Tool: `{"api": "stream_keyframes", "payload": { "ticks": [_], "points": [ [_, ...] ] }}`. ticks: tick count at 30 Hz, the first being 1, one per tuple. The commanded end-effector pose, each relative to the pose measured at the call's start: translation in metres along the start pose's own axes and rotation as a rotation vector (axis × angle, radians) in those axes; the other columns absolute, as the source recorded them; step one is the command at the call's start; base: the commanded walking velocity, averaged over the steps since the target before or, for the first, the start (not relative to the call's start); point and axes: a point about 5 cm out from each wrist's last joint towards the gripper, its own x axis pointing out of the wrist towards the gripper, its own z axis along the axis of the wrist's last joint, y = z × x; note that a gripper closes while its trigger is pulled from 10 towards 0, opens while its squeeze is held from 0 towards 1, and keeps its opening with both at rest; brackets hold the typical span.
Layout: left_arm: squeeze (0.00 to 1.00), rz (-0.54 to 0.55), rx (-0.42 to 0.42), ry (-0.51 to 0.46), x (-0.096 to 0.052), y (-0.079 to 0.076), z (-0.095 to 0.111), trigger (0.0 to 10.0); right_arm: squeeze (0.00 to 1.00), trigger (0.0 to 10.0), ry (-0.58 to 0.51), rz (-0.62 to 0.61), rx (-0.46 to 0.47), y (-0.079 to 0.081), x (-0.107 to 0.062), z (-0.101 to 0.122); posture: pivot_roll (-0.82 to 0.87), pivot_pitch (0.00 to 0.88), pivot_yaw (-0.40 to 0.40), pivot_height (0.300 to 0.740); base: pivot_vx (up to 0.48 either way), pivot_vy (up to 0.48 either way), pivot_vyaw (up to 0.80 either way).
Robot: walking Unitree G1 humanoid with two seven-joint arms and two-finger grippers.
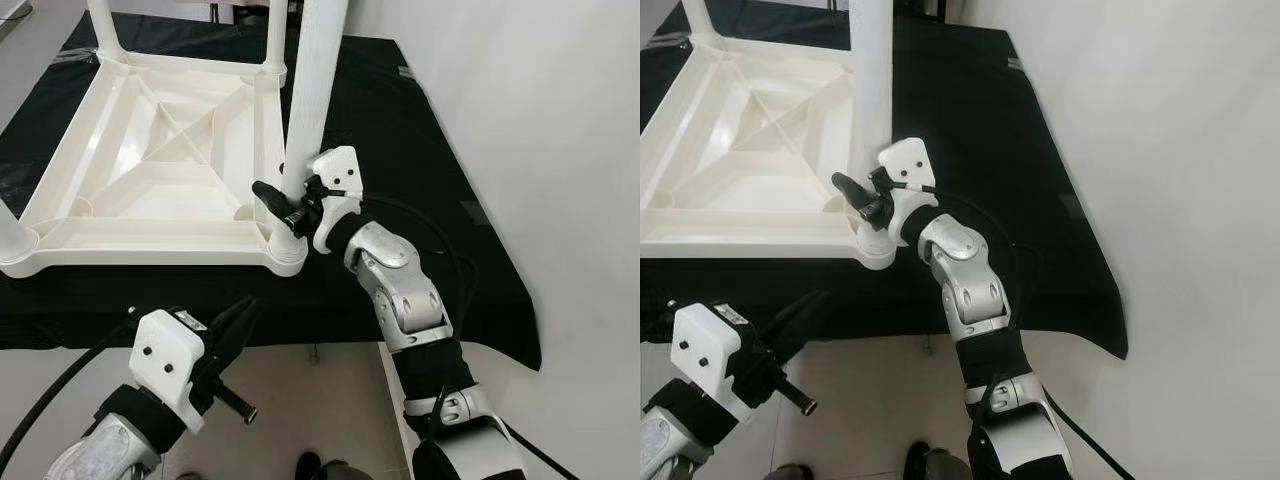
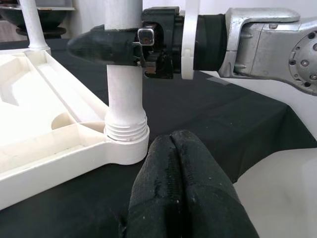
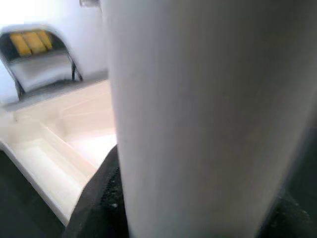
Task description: Building children table
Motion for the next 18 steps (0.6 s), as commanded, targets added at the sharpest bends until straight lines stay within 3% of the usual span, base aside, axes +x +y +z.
{"api": "stream_keyframes", "payload": {
  "ticks": [1, 4, 5, 10, 11, 13, 17, 18],
  "points": [
    [0.0, -0.013, -0.001, -0.001, -0.002, -0.003, -0.001, 10.0, 1.0, 10.0, 0.078, 0.119, 0.105, 0.007, -0.001, -0.017, 0.18, 0.262, -0.174, 0.74, 0.0, 0.0, 0.0],
    [0.0, -0.014, -0.001, 0.0, -0.001, -0.003, -0.002, 10.0, 1.0, 10.0, 0.019, 0.216, 0.078, 0.005, 0.002, -0.003, 0.18, 0.258, -0.175, 0.74, 0.0, 0.0, 0.0],
    [0.0, -0.015, -0.001, 0.001, -0.001, -0.003, -0.003, 10.0, 0.03, 10.0, 0.003, 0.269, 0.022, 0.001, 0.003, 0.002, 0.19, 0.253, -0.174, 0.74, 0.0, 0.0, 0.0],
    [0.0, -0.015, 0.002, 0.002, 0.0, -0.002, -0.005, 10.0, 0.0, 10.0, -0.015, 0.405, -0.071, -0.008, 0.006, 0.009, 0.2, 0.242, -0.178, 0.74, 0.0, 0.0, 0.0],
    [0.0, -0.015, 0.002, 0.002, 0.0, -0.002, -0.005, 10.0, 0.0, 10.0, -0.015, 0.405, -0.071, -0.008, 0.006, 0.009, 0.2, 0.242, -0.178, 0.74, 0.0, 0.0, 0.0],
    [0.0, -0.015, 0.004, 0.004, -0.001, -0.002, -0.007, 10.0, 0.0, 10.0, -0.03, 0.531, -0.079, -0.008, 0.007, 0.016, 0.21, 0.235, -0.179, 0.74, 0.0, 0.0, 0.0],
    [0.0, -0.017, 0.01, 0.009, -0.002, -0.003, -0.008, 10.0, 0.0, 10.0, -0.033, 0.607, -0.069, -0.009, 0.009, 0.022, 0.22, 0.227, -0.184, 0.74, 0.0, 0.0, 0.0],
    [0.0, -0.017, 0.01, 0.009, -0.002, -0.004, -0.008, 10.0, 0.0, 8.3, -0.033, 0.628, -0.065, -0.009, 0.01, 0.023, 0.23, 0.219, -0.182, 0.74, 0.0, 0.0, 0.0]
  ]
}}
